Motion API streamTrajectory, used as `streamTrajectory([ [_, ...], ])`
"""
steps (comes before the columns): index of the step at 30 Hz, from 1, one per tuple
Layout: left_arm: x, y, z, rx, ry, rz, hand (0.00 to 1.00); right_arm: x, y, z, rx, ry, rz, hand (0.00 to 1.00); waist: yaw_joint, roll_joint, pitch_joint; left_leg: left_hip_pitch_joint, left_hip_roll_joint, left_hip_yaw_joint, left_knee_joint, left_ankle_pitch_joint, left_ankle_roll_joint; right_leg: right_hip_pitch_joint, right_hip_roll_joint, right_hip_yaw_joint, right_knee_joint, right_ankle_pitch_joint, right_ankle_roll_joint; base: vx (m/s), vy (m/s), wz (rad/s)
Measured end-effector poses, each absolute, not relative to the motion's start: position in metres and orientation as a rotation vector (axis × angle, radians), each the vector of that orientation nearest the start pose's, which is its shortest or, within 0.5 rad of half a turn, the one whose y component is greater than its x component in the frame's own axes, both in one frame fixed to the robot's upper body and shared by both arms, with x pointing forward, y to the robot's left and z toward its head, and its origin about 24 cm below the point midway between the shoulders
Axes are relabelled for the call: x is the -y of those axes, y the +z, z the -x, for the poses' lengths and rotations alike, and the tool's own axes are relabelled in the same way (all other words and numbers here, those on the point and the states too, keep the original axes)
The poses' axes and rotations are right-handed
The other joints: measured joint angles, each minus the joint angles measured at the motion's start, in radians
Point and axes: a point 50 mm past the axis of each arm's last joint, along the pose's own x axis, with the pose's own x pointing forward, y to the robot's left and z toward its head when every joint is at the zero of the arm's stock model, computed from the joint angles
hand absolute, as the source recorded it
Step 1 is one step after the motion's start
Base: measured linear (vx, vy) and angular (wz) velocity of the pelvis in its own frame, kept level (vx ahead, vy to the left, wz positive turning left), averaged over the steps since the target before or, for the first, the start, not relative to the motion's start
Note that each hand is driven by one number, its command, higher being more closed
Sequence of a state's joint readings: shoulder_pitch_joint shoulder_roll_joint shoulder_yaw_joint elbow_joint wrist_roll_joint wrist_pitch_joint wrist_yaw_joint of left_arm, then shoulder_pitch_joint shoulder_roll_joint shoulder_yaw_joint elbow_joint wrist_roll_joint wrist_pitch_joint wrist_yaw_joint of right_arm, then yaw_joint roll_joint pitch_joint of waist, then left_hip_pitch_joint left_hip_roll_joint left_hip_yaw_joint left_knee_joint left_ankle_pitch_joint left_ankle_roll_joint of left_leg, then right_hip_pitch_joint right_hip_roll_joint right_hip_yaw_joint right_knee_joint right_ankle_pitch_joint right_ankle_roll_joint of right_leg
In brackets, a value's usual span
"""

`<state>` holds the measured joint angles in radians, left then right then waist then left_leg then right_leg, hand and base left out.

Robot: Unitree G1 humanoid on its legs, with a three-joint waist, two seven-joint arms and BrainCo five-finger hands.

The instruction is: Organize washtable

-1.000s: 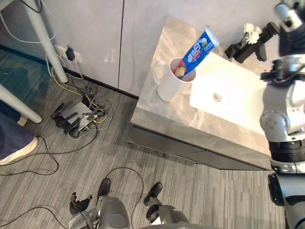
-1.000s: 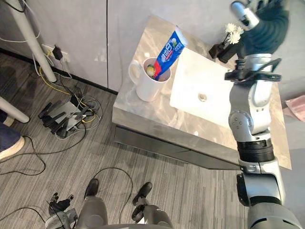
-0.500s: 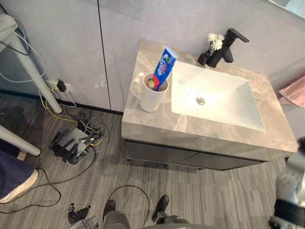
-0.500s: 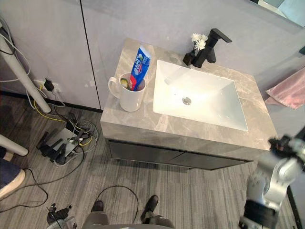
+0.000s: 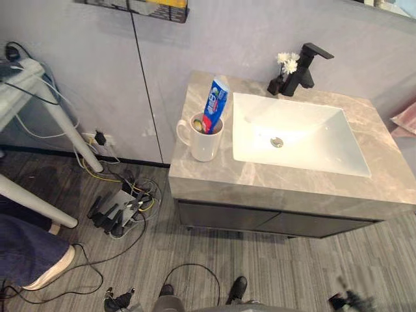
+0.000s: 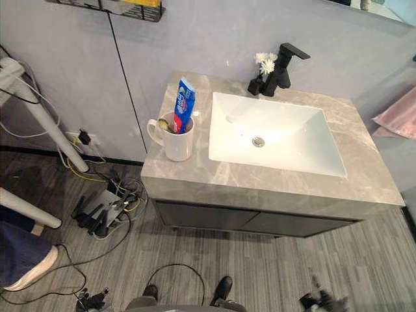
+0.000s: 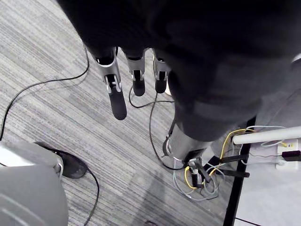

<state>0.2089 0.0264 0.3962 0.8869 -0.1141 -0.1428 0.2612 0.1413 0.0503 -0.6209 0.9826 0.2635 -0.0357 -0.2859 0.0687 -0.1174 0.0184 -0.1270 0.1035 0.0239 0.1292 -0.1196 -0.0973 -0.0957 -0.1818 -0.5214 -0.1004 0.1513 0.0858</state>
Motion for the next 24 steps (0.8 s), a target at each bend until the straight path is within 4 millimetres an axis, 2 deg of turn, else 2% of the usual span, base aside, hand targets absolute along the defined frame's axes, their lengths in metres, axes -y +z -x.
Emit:
streamTrajectory([
  [3,-0.233,-0.148,-0.066,-0.942,0.76,0.105,0.0,0.196,-0.168,-0.048,-1.132,-0.881,-0.425,0.0,0.003,0.012,-0.004,0.004,-0.004,-0.026,-0.014,0.0,0.0,0.024,-0.004,-0.031,0.0,-0.009,0.005,0.06,0.017,0.25],
  [7,-0.23,-0.149,-0.067,-0.941,0.747,0.122,0.0,0.186,-0.168,-0.063,-1.135,-0.743,-0.366,0.0,0.007,0.013,-0.005,0.029,-0.017,-0.053,-0.025,0.005,0.006,0.056,-0.009,-0.061,0.0,-0.015,0.018,0.09,0.031,0.25],
  [11,-0.229,-0.149,-0.069,-0.93,0.754,0.136,0.0,0.175,-0.164,-0.093,-1.09,-0.532,-0.236,0.0,0.007,0.015,-0.005,0.03,-0.034,-0.081,-0.027,0.005,0.007,0.063,-0.013,-0.081,0.0,-0.016,0.019,0.07,0.019,0.14],
  [12,-0.229,-0.149,-0.069,-0.929,0.76,0.141,1.0,0.173,-0.163,-0.096,-1.084,-0.513,-0.226,0.0,0.007,0.015,-0.005,0.03,-0.036,-0.082,-0.027,0.005,0.007,0.064,-0.014,-0.082,0.0,-0.016,0.019,0.03,0.026,0.13],
  [13,-0.231,-0.148,-0.069,-0.926,0.772,0.137,1.0,0.167,-0.162,-0.105,-1.076,-0.457,-0.21,0.0,0.009,0.016,-0.004,0.031,-0.039,-0.091,-0.027,0.005,0.007,0.067,-0.017,-0.084,0.0,-0.016,0.019,0.02,0.024,0.11],
  [16,-0.235,-0.147,-0.071,-0.907,0.812,0.159,1.0,0.16,-0.162,-0.11,-1.077,-0.388,-0.168,0.0,0.01,0.018,-0.003,0.03,-0.047,-0.107,-0.028,0.007,0.01,0.076,-0.022,-0.101,0.0,-0.016,0.019,0.01,0.016,0.18],
  [18,-0.238,-0.142,-0.08,-0.85,0.852,0.185,1.0,0.16,-0.161,-0.113,-1.074,-0.355,-0.131,0.0,0.028,0.018,0.001,0.027,-0.055,-0.117,-0.029,0.011,0.016,0.077,-0.029,-0.108,0.0,-0.015,0.02,-0.01,0.02,0.13],
  [22,-0.258,-0.104,-0.114,-0.58,0.907,0.191,1.0,0.158,-0.162,-0.112,-1.082,-0.311,-0.085,0.0,0.03,0.014,0.014,0.02,-0.063,-0.148,-0.031,0.021,0.022,0.091,-0.034,-0.142,0.0,-0.015,0.021,-0.03,0.008,0.27],
  [23,-0.263,-0.079,-0.129,-0.437,0.914,0.191,1.0,0.158,-0.163,-0.108,-1.091,-0.289,-0.06,0.0,0.037,0.016,0.016,0.009,-0.065,-0.16,-0.024,0.022,0.022,0.092,-0.035,-0.158,0.0,-0.016,0.022,-0.04,-0.002,0.27],
  [24,-0.264,-0.066,-0.137,-0.364,0.907,0.194,1.0,0.158,-0.163,-0.106,-1.095,-0.288,-0.057,0.0,0.042,0.017,0.017,0.002,-0.065,-0.161,-0.021,0.022,0.022,0.092,-0.035,-0.164,0.0,-0.016,0.022,-0.04,-0.001,0.26],
])
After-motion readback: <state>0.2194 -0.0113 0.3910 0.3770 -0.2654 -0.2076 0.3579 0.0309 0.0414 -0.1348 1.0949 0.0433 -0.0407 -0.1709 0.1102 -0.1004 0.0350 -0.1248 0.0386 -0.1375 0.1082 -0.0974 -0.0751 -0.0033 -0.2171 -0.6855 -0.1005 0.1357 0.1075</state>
